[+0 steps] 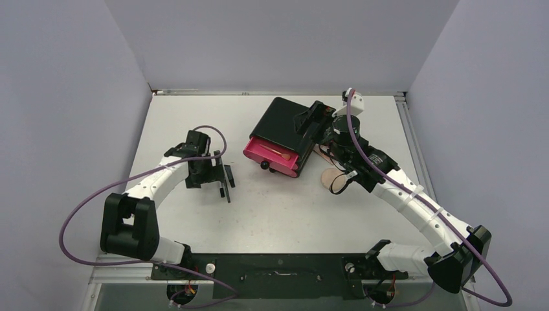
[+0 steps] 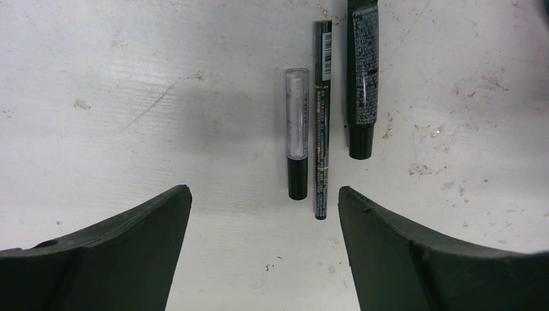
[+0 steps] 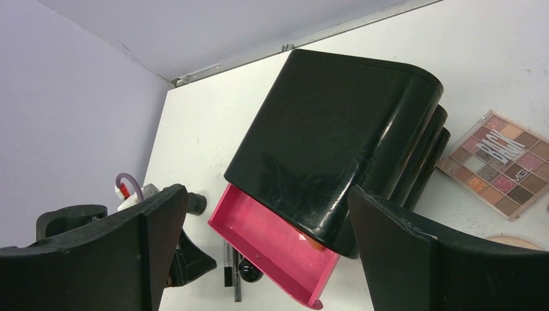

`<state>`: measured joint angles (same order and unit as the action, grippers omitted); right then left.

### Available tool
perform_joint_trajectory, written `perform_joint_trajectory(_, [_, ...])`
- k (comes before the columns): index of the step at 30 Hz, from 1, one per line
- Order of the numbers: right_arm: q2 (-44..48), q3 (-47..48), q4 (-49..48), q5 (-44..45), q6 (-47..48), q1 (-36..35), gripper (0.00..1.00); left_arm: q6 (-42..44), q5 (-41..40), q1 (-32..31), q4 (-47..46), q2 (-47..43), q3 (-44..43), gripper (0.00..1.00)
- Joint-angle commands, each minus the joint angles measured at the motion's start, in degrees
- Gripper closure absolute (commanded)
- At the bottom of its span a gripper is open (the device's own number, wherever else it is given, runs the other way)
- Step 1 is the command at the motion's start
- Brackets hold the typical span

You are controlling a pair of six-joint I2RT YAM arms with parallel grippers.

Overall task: Organize the makeup
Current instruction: Pick up the lipstick at the center of the board.

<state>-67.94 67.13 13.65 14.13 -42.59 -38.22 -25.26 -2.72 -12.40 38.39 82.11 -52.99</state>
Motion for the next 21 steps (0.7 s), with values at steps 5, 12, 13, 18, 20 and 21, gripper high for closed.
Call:
perform_joint_trajectory(5, [1.1,1.4,-0.8,2.4,1.4,0.3,0.07,0.7,1.6,-0.5,-1.5,0.9,-0.3,0.20])
perform_joint_trajectory(12, [1.0,3.0,-1.4,2.7,2.8,0.5,0.06,0.7,1.5,-0.9,-2.2,0.7,0.3,0.20])
perform_joint_trajectory(13, [1.0,3.0,-1.4,2.7,3.0,0.5,0.06,0.8,1.4,-1.0,-2.3,0.9,0.1,0.20])
perform_joint_trajectory(18, [1.0,2.5,-1.3,2.9,3.5,0.8,0.05,-0.7,1.7,-2.2,-3.7,2.3,0.1,0.23])
perform_joint_trajectory(20, [0.9,2.4,-1.1,2.9,3.5,0.9,0.05,-1.9,1.1,-3.9,-4.3,3.6,0.2,0.24])
perform_joint_trajectory(21, [0.9,2.5,-0.9,3.0,3.5,0.9,0.05,-2.4,0.8,-4.7,-4.7,4.4,0.4,0.24])
